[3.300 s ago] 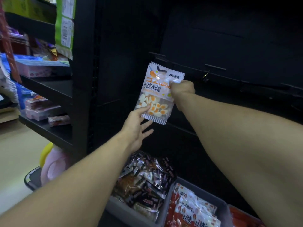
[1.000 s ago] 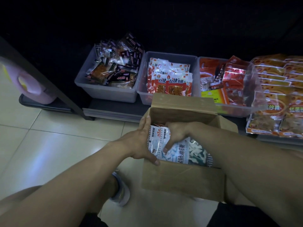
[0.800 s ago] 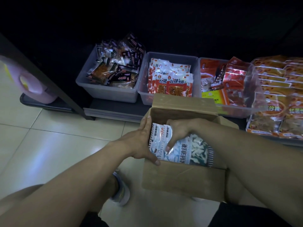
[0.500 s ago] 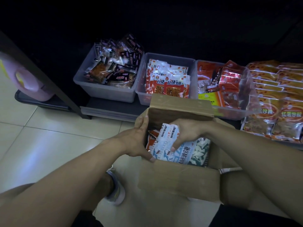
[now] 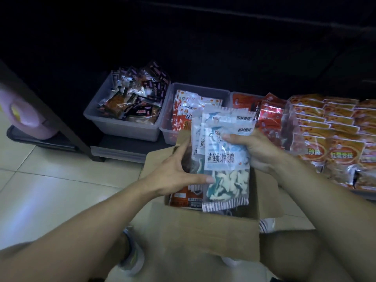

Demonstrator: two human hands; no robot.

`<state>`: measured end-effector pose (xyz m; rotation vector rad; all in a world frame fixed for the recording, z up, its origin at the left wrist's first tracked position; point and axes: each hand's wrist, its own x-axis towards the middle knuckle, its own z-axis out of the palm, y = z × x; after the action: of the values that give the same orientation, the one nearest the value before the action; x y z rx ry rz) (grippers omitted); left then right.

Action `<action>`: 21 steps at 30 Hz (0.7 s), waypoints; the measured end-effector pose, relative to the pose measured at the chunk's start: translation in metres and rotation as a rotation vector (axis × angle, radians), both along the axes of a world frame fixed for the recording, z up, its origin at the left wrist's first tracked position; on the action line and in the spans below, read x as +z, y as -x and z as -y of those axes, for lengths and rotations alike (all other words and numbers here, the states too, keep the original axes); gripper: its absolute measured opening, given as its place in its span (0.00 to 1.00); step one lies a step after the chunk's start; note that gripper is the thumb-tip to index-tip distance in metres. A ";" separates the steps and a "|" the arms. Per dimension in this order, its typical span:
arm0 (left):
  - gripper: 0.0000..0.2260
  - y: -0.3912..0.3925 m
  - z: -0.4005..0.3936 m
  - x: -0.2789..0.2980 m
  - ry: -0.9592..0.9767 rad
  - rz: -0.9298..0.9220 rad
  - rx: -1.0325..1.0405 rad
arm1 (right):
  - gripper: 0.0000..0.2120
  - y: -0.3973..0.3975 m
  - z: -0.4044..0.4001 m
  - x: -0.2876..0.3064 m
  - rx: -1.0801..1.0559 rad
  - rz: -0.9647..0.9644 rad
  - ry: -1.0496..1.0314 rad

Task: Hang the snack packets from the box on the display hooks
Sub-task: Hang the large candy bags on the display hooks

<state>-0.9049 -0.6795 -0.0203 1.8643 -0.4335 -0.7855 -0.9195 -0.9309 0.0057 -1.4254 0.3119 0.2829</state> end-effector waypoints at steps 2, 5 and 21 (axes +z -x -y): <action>0.59 0.005 0.008 -0.001 0.044 -0.048 0.041 | 0.24 -0.002 -0.005 -0.001 -0.056 -0.068 -0.087; 0.55 0.006 0.014 -0.002 0.076 -0.066 0.178 | 0.19 -0.002 -0.015 -0.005 -0.091 -0.145 -0.153; 0.30 0.007 0.009 0.014 0.127 -0.235 0.305 | 0.31 -0.008 -0.045 -0.005 -0.053 -0.228 -0.107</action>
<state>-0.9123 -0.6885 -0.0066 1.6459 -0.0466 -0.7387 -0.9112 -0.8862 0.0011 -1.2791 0.5125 0.4146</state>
